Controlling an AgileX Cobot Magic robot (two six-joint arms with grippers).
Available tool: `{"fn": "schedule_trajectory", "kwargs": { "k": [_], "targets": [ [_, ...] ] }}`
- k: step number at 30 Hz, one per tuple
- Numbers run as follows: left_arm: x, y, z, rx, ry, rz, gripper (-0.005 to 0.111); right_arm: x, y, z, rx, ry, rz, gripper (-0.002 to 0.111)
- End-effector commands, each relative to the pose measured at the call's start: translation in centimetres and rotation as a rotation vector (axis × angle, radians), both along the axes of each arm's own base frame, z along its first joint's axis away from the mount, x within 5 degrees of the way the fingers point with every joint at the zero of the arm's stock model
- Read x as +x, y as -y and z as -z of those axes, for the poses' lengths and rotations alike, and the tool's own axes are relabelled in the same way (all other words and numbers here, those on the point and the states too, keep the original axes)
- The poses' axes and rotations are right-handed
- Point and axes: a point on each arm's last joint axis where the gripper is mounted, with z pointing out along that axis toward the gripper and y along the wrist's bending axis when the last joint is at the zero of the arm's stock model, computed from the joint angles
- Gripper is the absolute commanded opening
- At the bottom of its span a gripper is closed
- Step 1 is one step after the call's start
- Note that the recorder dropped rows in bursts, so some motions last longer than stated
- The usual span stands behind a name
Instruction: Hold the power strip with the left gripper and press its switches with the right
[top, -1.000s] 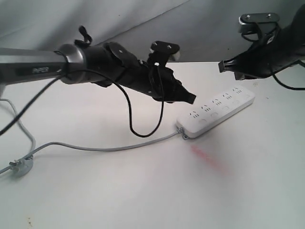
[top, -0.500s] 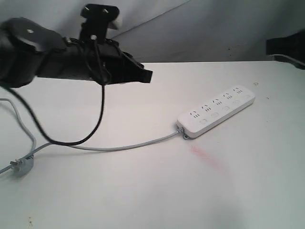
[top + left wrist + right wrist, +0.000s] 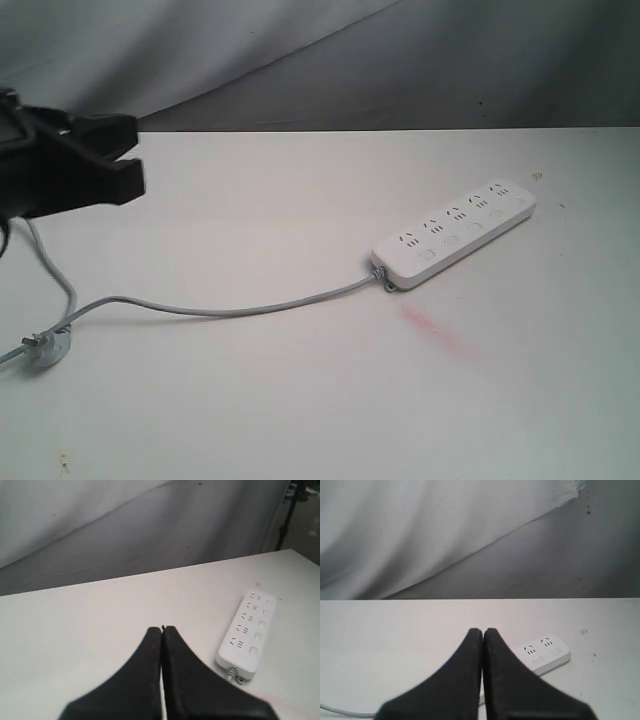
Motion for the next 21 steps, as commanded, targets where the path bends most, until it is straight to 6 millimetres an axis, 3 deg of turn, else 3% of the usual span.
{"fn": "schedule_trajectory", "kwargs": {
  "k": [1,8,15,20,21],
  "targets": [
    [-3.1,-2.8,1.0,-0.038,0.051,-0.099,0.0,-1.8,0.7,3.0,0.019,0.048,0.019,0.0],
    [-7.4,-6.6,3.9,-0.053,0.151,-0.223,0.0,-2.7,1.4,8.5,0.084,0.111,0.078,0.0],
    [-10.4,-9.3,6.2,-0.175,0.23,-0.332,0.0,-2.9,1.8,14.3,0.079,0.078,0.115,0.0],
    [-12.1,-10.2,9.0,-0.232,0.246,-0.334,0.0,-3.1,1.7,14.7,0.038,0.042,0.097,0.0],
    [-12.2,-10.3,8.8,-0.247,0.265,-0.333,0.0,-3.1,1.7,14.7,0.038,0.042,0.097,0.0]
  ]
}}
